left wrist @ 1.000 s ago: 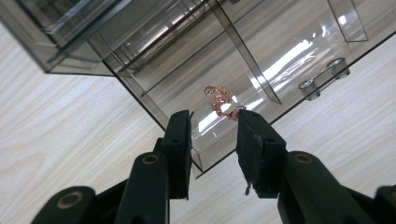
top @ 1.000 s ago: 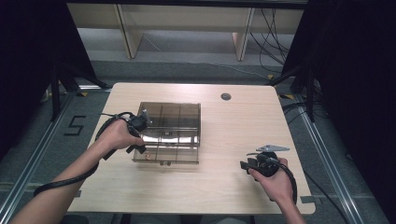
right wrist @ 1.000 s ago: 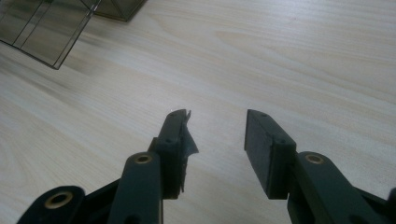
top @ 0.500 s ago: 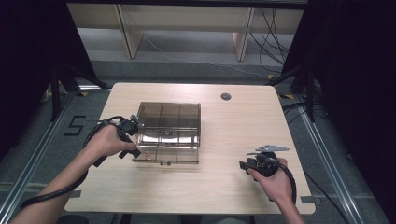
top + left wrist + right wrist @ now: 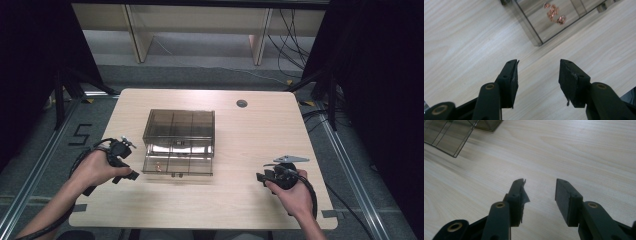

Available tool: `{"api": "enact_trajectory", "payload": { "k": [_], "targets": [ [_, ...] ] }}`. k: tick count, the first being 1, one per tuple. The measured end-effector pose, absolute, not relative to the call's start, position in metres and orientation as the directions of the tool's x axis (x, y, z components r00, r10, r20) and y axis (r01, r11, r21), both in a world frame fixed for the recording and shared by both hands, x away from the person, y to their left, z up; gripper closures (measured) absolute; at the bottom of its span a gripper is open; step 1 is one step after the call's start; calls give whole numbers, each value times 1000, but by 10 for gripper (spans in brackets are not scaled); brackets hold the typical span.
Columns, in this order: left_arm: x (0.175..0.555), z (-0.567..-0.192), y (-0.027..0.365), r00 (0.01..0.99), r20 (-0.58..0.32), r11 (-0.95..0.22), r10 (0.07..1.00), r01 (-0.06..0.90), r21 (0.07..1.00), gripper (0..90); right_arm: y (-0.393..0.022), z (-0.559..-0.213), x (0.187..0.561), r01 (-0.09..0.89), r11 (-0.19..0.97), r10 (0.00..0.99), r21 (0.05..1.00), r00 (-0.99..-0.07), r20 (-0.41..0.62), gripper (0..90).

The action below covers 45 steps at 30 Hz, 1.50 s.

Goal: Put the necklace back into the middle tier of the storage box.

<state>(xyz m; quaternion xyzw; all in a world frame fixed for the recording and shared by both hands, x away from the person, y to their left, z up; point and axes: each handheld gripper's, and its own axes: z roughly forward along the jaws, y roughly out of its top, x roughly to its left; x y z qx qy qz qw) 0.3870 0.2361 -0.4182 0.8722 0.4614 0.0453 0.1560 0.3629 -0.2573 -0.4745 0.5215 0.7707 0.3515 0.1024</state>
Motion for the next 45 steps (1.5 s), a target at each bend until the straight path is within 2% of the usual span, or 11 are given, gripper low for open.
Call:
{"api": "enact_trajectory", "payload": {
  "k": [1,5,16,20,26,29,30,32,36,39,45],
  "targets": [
    [387,-419,241,599,-44,-558,799,768,313,484,-257,-475,363,733,209,876,648,-434,209,594],
    [376,-426,248,598,-21,-556,801,756,346,470,-257,-475,363,731,209,876,649,-435,207,593],
    [355,-457,265,531,-49,-446,846,754,482,372,-261,-475,365,714,224,875,663,-447,187,594],
    [348,-464,271,524,-50,-430,850,747,507,357,-261,-475,364,731,200,877,652,-430,212,595],
    [342,-478,274,513,-58,-404,856,735,544,301,-260,-476,364,736,195,890,649,-410,198,596],
    [338,-484,274,503,-43,-390,863,718,576,294,-261,-476,364,739,195,890,645,-410,201,596],
    [336,-487,272,480,-66,-350,874,720,600,292,-261,-475,364,739,191,888,646,-411,208,597],
    [335,-488,274,492,-54,-366,869,712,600,291,-264,-476,365,714,216,880,666,-438,185,598],
    [336,-491,276,508,-16,-393,861,685,613,302,-266,-475,365,728,206,891,653,-415,182,599],
    [337,-493,273,496,-41,-366,867,691,623,300,-266,-475,366,735,187,887,652,-412,209,599],
    [340,-494,273,486,-56,-343,872,688,640,300,-268,-477,367,724,197,889,661,-417,192,603]
  ]
}}
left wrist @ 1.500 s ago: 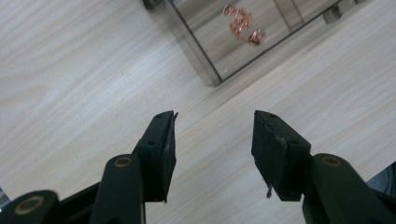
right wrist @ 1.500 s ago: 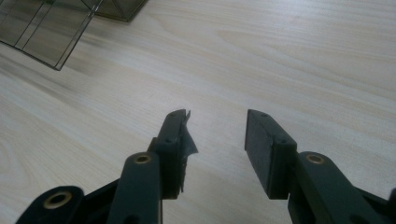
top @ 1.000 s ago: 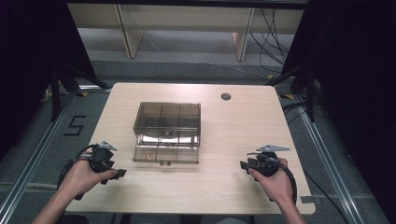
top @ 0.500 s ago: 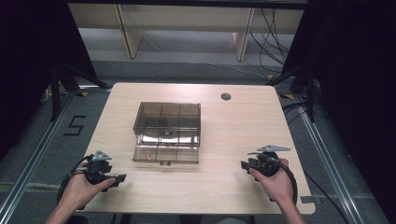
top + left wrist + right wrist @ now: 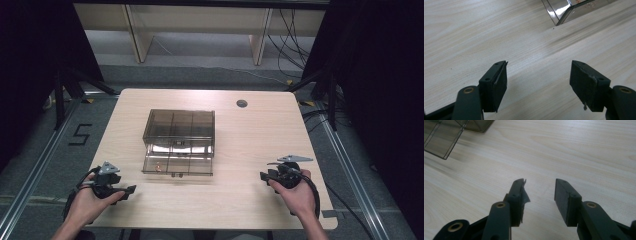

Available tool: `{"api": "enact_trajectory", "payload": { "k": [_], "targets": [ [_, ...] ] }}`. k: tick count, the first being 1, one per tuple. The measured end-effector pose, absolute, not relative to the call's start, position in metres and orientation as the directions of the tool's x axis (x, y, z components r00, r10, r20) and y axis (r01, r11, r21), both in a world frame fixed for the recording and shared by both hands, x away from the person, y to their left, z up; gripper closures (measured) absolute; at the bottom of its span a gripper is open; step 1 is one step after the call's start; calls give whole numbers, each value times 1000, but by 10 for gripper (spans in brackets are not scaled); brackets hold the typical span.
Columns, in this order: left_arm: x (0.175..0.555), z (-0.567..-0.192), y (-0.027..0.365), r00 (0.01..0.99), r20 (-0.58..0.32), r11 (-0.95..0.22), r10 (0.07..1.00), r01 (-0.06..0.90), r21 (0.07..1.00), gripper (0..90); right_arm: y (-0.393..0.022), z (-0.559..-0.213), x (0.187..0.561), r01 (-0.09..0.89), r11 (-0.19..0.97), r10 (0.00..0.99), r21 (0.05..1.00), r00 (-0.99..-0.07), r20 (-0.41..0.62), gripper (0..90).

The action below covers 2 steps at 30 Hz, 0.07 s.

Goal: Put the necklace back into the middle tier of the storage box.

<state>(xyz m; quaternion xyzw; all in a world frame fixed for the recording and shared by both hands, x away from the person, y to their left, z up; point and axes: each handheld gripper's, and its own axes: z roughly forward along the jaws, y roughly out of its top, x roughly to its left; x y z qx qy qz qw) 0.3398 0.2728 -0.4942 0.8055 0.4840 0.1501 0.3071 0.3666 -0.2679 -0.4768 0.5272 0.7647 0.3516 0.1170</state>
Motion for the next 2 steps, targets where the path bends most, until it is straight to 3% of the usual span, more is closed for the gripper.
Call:
{"api": "enact_trajectory", "payload": {
  "k": [2],
  "targets": [
    [341,-493,274,492,-47,-356,869,689,631,300,-269,-477,367,732,185,889,656,-408,205,604]
  ]
}}
